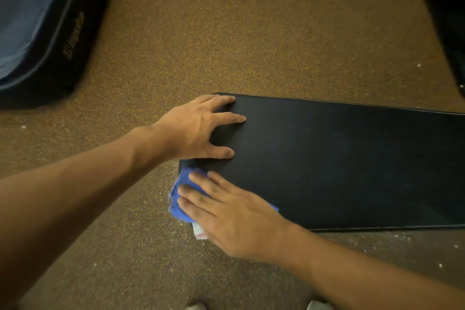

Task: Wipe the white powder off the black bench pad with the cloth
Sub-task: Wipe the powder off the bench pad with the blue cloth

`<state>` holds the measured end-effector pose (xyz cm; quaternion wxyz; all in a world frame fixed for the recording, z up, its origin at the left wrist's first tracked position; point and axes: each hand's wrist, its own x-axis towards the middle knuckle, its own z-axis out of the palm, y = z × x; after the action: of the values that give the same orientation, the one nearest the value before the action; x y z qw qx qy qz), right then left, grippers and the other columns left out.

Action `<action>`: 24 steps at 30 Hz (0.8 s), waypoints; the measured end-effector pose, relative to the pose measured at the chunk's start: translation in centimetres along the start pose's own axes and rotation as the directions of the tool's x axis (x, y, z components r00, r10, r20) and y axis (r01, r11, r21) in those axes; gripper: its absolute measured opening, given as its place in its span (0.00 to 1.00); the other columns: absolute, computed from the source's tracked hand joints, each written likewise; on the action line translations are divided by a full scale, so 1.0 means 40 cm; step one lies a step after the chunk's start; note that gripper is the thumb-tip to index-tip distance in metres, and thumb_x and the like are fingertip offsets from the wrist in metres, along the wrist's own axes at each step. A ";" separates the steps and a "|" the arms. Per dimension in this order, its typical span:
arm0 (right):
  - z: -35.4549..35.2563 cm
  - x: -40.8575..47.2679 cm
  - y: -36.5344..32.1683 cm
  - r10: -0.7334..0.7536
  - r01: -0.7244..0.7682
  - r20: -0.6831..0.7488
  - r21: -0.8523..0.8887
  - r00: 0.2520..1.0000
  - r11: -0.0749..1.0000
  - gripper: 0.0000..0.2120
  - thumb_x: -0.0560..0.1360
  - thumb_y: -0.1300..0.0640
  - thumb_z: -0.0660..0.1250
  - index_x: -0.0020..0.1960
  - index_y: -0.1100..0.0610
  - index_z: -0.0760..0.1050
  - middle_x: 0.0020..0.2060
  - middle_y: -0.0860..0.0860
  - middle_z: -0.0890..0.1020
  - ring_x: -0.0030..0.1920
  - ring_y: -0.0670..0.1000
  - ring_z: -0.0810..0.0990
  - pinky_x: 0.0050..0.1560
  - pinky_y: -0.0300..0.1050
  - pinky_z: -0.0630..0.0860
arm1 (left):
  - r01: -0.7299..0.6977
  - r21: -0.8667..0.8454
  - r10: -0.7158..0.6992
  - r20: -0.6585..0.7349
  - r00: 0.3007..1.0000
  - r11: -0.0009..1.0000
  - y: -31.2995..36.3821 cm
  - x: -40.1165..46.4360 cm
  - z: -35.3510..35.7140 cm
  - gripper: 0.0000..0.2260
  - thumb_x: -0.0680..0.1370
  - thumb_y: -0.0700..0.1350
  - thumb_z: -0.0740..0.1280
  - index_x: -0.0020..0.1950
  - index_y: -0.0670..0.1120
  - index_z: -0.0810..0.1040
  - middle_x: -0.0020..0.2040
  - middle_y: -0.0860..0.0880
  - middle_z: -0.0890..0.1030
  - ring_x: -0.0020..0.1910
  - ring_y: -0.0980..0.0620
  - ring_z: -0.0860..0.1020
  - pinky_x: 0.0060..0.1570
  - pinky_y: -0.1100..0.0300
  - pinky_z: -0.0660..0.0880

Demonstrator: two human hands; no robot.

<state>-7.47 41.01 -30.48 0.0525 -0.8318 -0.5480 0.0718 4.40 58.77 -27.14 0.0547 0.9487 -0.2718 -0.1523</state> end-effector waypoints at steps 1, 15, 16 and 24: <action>0.004 -0.033 0.003 -0.041 0.041 0.015 0.002 0.999 0.999 0.27 0.82 0.51 0.52 0.79 0.60 0.58 0.79 0.56 0.61 0.80 0.60 0.51 0.77 0.58 0.51 | 0.005 0.004 -0.005 0.001 1.000 1.000 -0.002 -0.001 0.001 0.39 0.67 0.75 0.57 0.76 0.61 0.67 0.79 0.46 0.63 0.77 0.44 0.63 0.77 0.49 0.61; 0.001 -0.200 0.060 0.038 -0.038 0.013 -0.002 0.999 0.999 0.28 0.82 0.52 0.54 0.79 0.58 0.57 0.80 0.55 0.59 0.80 0.57 0.48 0.78 0.56 0.51 | -0.002 -0.008 0.002 0.011 1.000 1.000 -0.003 -0.005 -0.008 0.40 0.67 0.76 0.57 0.76 0.60 0.68 0.79 0.45 0.64 0.77 0.43 0.64 0.78 0.53 0.56; -0.003 -0.236 0.088 0.042 -0.042 0.018 -0.008 0.999 0.999 0.28 0.82 0.52 0.55 0.79 0.58 0.57 0.79 0.54 0.59 0.80 0.56 0.49 0.77 0.56 0.51 | 0.005 -0.010 -0.005 0.021 1.000 1.000 -0.001 -0.005 -0.010 0.40 0.67 0.76 0.57 0.76 0.60 0.68 0.79 0.45 0.63 0.77 0.44 0.63 0.77 0.54 0.55; 0.007 -0.146 0.080 0.402 -0.395 -0.119 0.076 0.908 0.916 0.29 0.80 0.56 0.56 0.79 0.62 0.57 0.79 0.58 0.59 0.80 0.61 0.49 0.77 0.60 0.52 | -0.003 -0.017 0.003 0.021 1.000 1.000 -0.009 -0.002 0.005 0.40 0.68 0.77 0.58 0.76 0.61 0.68 0.79 0.46 0.63 0.77 0.44 0.64 0.77 0.49 0.60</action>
<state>-6.90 34.40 -30.92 0.0936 -0.9274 -0.3601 0.0397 4.46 59.12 -27.38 0.0600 0.9461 -0.2723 -0.1645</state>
